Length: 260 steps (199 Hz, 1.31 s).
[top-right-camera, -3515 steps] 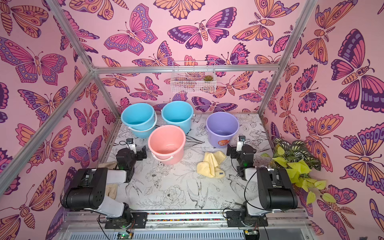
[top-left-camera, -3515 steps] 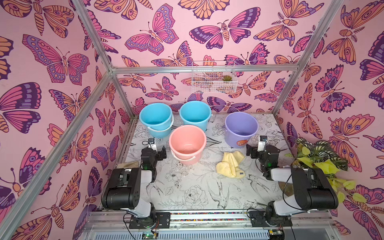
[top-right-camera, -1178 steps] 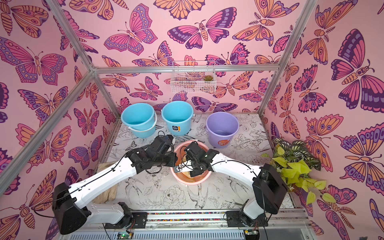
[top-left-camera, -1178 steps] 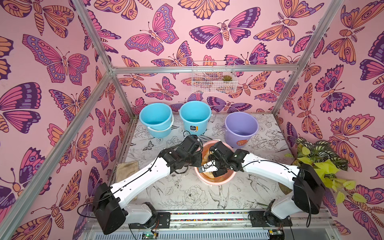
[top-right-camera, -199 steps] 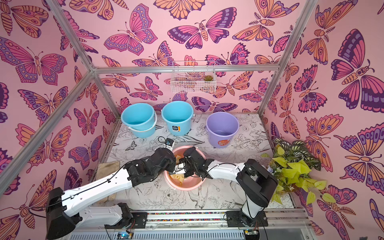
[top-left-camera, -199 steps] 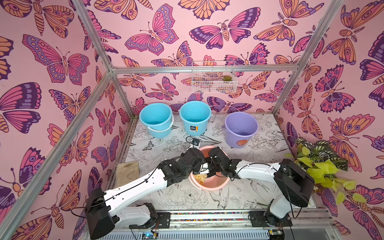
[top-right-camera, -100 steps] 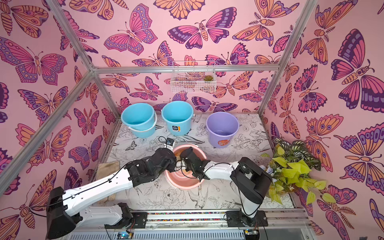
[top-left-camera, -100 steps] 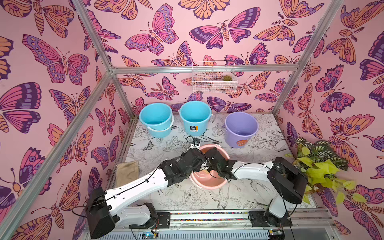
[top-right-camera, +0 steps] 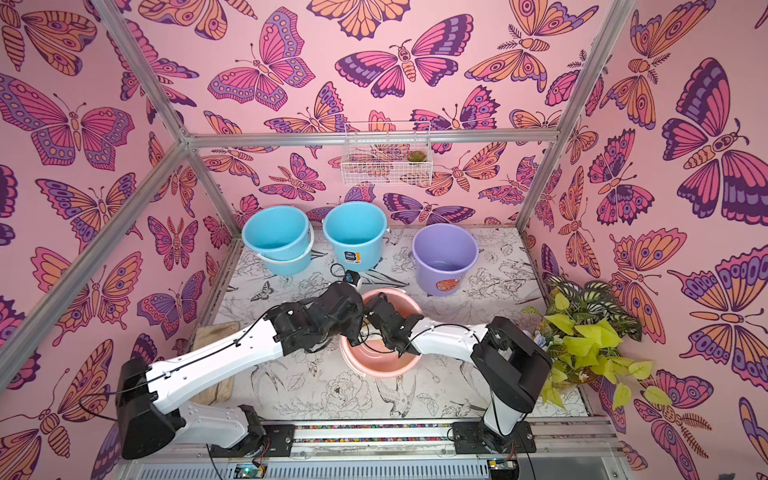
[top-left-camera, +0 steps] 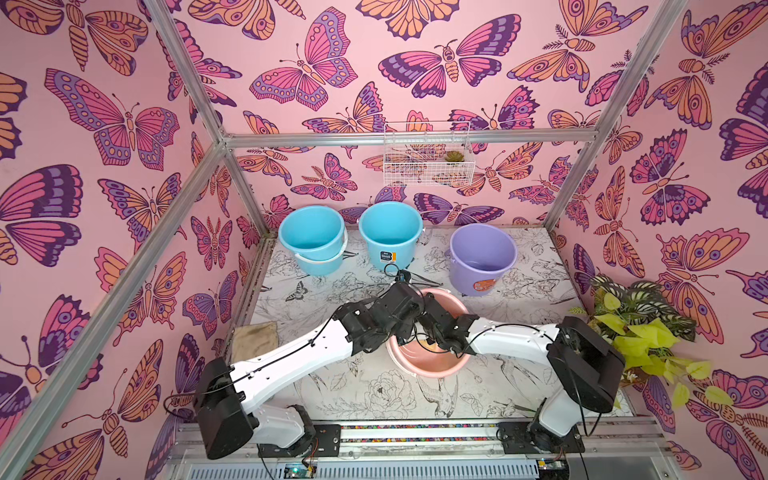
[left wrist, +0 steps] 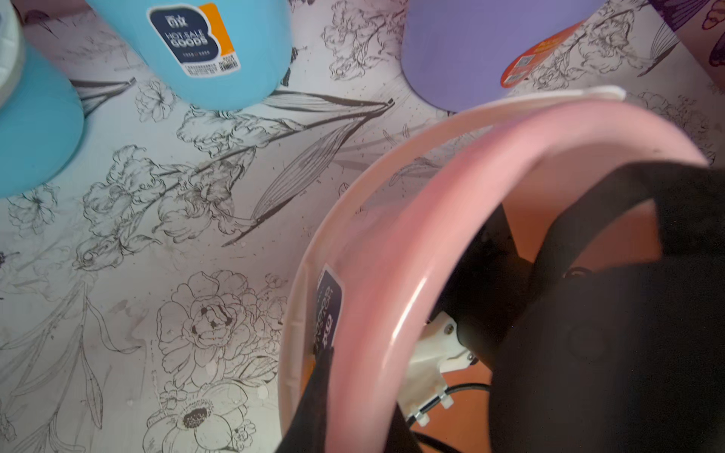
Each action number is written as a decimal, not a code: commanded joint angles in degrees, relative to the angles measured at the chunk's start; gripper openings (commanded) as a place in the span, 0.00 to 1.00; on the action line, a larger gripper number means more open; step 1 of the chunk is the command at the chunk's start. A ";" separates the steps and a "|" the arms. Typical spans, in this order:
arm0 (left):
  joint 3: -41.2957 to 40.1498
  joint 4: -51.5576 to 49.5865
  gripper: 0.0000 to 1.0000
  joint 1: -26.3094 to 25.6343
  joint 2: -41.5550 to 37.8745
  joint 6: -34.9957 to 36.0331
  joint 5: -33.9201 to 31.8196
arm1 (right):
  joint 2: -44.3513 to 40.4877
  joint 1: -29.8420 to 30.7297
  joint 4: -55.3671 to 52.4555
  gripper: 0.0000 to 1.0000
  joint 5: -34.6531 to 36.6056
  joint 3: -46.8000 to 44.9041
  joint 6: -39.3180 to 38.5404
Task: Wipe the inside of the bucket with a cloth
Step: Wipe the dirt from the inside of the bucket.
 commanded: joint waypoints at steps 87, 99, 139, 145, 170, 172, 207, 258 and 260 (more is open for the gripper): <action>9.02 -26.25 0.19 6.10 9.02 0.23 24.60 | -0.34 -1.71 -0.14 0.00 0.03 1.34 1.85; 9.79 -26.93 0.11 6.18 9.80 -0.02 23.96 | -0.53 -1.69 -0.27 0.00 -0.17 1.35 1.92; 11.79 -27.26 0.00 6.02 9.88 -1.05 20.93 | -2.18 -1.04 -1.15 0.00 -3.40 0.87 3.60; 11.95 -26.91 0.00 5.73 9.71 -1.00 20.00 | -2.37 -0.72 -1.27 0.00 -4.25 0.78 4.04; 12.15 -24.84 0.00 4.11 8.93 -0.85 15.64 | -2.07 0.21 2.66 0.00 -5.76 -0.16 5.88; 12.15 -24.78 0.00 4.04 8.88 -0.92 15.39 | -1.78 0.23 2.93 0.00 -5.23 -0.08 6.10; 11.17 -23.22 0.00 2.47 7.85 -2.80 9.87 | 0.89 0.42 -0.03 0.00 5.10 1.63 6.20; 8.84 -19.67 0.00 1.75 7.12 -4.86 8.15 | 0.17 0.40 -21.57 0.00 9.67 4.19 13.25; 8.82 -19.67 0.00 1.71 7.19 -4.93 8.09 | 0.21 0.41 -22.62 0.00 9.37 4.37 13.50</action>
